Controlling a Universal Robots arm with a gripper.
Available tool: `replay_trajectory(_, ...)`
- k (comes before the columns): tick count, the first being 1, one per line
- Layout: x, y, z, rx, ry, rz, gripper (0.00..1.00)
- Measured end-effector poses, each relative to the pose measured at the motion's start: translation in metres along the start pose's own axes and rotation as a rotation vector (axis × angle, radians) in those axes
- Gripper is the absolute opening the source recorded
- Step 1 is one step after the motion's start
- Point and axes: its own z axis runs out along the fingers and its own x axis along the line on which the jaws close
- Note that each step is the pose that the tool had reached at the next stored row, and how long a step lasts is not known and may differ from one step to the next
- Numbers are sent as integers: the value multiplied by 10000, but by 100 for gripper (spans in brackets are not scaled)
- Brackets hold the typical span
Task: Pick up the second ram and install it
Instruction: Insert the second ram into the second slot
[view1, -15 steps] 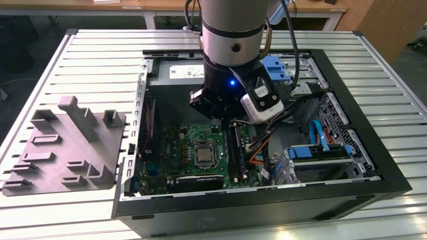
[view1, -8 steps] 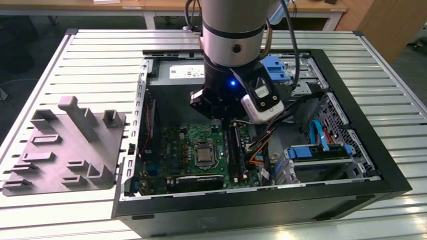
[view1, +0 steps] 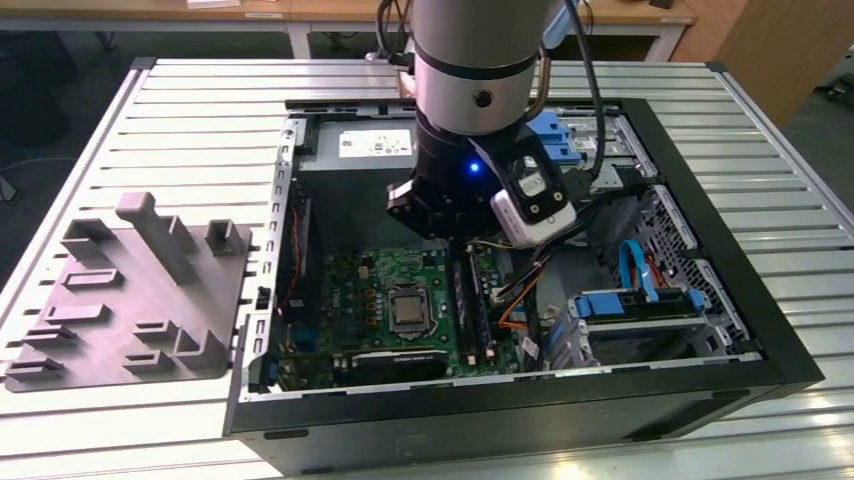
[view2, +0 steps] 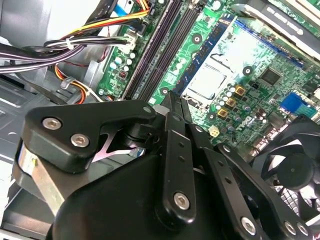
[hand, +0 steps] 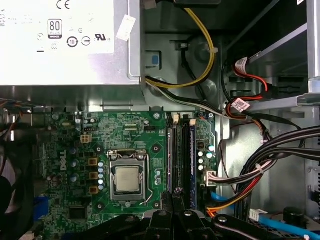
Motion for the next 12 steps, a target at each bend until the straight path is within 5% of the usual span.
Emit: replay_trajectory(12, -2, -1, 31, 1, -6, -20, 11)
